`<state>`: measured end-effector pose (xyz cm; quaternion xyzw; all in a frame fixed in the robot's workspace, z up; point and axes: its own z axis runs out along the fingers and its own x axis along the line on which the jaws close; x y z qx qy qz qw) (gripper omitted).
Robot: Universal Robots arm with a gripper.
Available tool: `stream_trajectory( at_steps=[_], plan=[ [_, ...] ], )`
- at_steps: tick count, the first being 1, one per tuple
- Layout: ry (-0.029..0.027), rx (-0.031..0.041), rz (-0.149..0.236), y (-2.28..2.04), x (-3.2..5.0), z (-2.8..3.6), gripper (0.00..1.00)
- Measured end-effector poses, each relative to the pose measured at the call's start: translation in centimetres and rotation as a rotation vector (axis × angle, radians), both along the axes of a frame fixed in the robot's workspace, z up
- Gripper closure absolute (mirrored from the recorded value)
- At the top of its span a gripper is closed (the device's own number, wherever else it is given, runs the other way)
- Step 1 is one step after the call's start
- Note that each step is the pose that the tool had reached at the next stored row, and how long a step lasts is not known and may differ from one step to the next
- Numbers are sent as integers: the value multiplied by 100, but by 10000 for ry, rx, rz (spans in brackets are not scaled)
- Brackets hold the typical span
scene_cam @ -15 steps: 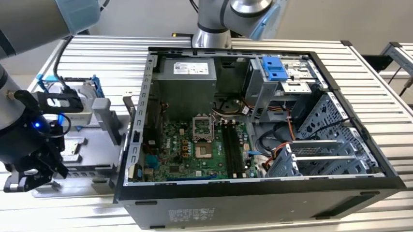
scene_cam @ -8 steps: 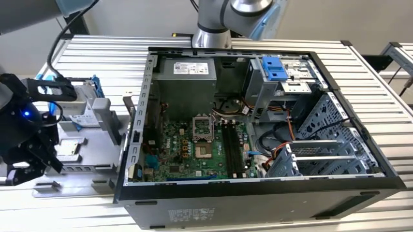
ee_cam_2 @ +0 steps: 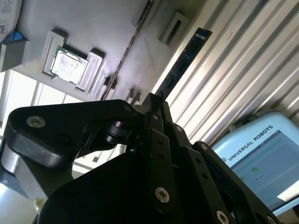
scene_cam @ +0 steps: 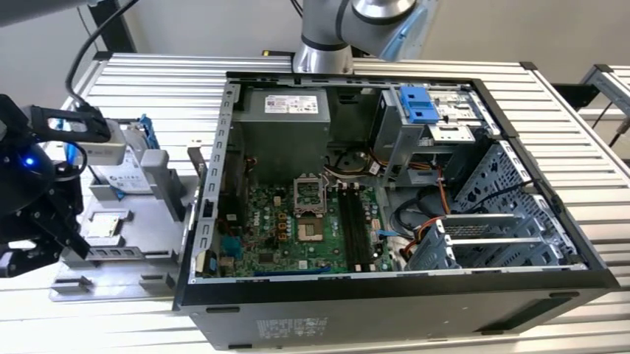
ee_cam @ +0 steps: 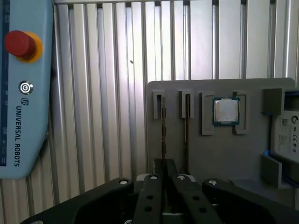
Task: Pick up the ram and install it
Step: 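Pick up the ram and move it above insertion slot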
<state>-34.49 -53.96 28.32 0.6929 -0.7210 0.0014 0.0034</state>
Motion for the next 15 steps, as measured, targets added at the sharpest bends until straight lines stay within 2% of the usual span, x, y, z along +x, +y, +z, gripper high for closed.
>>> stream_trajectory(
  at_steps=[15],
  plan=[
    [1, -29, 0, 0, 0, 147, 100]
  ],
)
